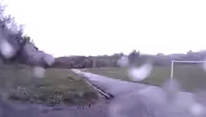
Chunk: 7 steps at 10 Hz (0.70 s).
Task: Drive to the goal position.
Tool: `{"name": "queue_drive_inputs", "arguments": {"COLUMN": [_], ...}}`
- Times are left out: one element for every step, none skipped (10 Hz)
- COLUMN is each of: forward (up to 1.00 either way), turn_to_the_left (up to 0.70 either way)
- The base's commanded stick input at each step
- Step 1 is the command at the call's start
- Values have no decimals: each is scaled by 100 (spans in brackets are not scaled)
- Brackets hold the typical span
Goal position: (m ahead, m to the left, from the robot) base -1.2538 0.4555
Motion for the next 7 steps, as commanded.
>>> {"name": "queue_drive_inputs", "arguments": {"forward": [0, 0, 0, 0, 0, 0, 0], "turn_to_the_left": [-45, -45, -45, -45, -45, -45, -41]}}
